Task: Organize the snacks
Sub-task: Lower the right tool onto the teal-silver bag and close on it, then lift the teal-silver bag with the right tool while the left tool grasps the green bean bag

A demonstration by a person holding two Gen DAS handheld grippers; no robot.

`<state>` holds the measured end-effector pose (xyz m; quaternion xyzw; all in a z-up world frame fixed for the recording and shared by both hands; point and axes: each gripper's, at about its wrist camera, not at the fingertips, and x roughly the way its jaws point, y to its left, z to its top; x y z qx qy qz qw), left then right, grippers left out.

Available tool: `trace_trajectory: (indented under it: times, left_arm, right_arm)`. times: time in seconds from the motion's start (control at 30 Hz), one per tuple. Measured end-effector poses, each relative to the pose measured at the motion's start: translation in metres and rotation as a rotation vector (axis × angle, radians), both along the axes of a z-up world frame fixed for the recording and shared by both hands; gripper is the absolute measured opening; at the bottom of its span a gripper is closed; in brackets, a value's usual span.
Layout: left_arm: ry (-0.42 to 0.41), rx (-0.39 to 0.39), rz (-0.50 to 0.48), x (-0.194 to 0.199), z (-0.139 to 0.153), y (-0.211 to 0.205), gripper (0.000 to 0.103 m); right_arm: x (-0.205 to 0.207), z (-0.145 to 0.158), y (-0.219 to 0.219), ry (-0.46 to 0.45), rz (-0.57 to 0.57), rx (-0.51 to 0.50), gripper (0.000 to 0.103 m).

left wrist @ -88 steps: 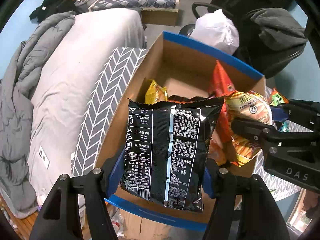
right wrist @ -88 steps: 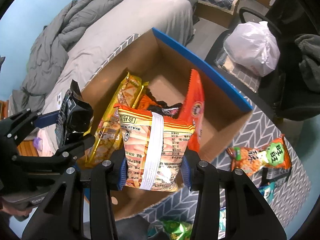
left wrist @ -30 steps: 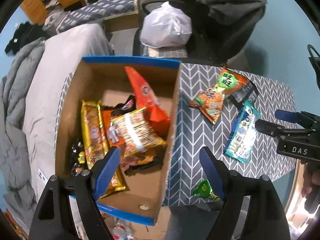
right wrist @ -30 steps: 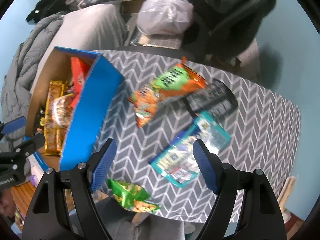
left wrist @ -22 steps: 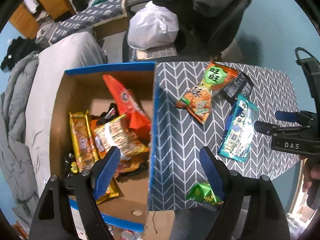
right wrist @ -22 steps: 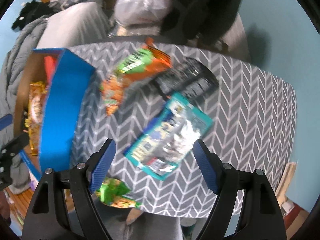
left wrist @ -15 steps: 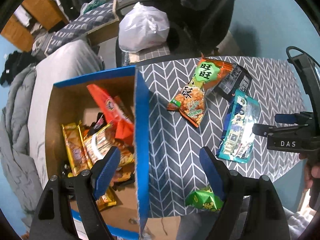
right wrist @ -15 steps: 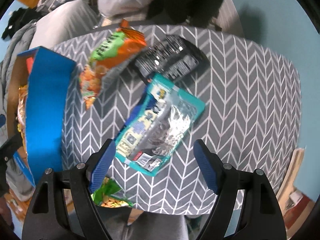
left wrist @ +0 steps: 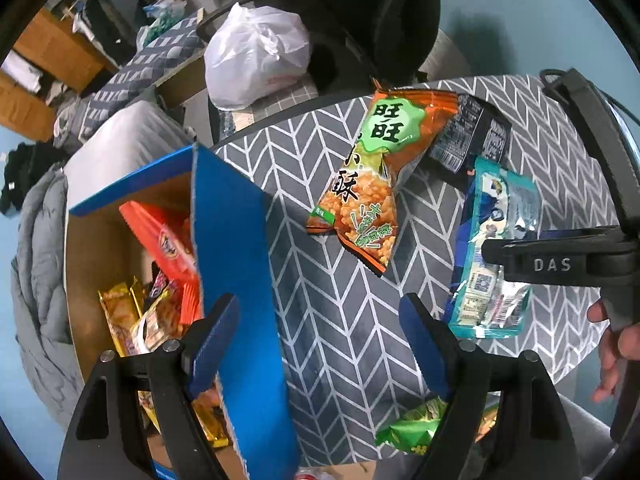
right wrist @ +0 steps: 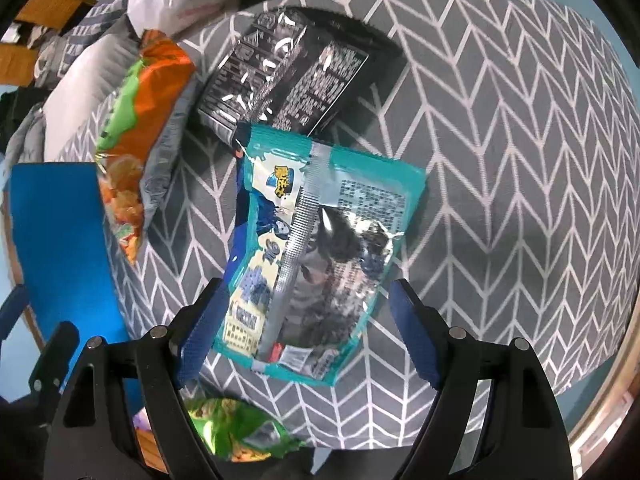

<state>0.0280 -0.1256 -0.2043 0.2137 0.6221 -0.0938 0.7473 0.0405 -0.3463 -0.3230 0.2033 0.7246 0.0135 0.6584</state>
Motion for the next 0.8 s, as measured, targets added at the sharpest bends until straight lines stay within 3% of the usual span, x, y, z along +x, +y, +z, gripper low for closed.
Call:
trace_trajectory:
  times: [0.2,0.43,0.6,0.8]
  left_arm:
    - [-0.006,0.020,-0.027,0.001,-0.010,-0.003,0.082]
    - [0.026,0.015,0.006,-0.002,-0.009,0.006,0.082]
    - [0.060,-0.016,0.088,-0.007,-0.002,0.017,0.082]
    - [0.114,-0.071,0.246,-0.025,0.003,0.027,0.082]
  right_arm:
    - [0.007,-0.016,0.016,0.015,0.006,-0.052,0.081]
    - [0.021,-0.027,0.041,0.020,0.041,-0.143,0.085]
    - [0.022,-0.031,0.070,-0.038,0.214,-0.232,0.084]
    - [0.009,-0.031,0.082,-0.104,0.426,-0.243,0.081]
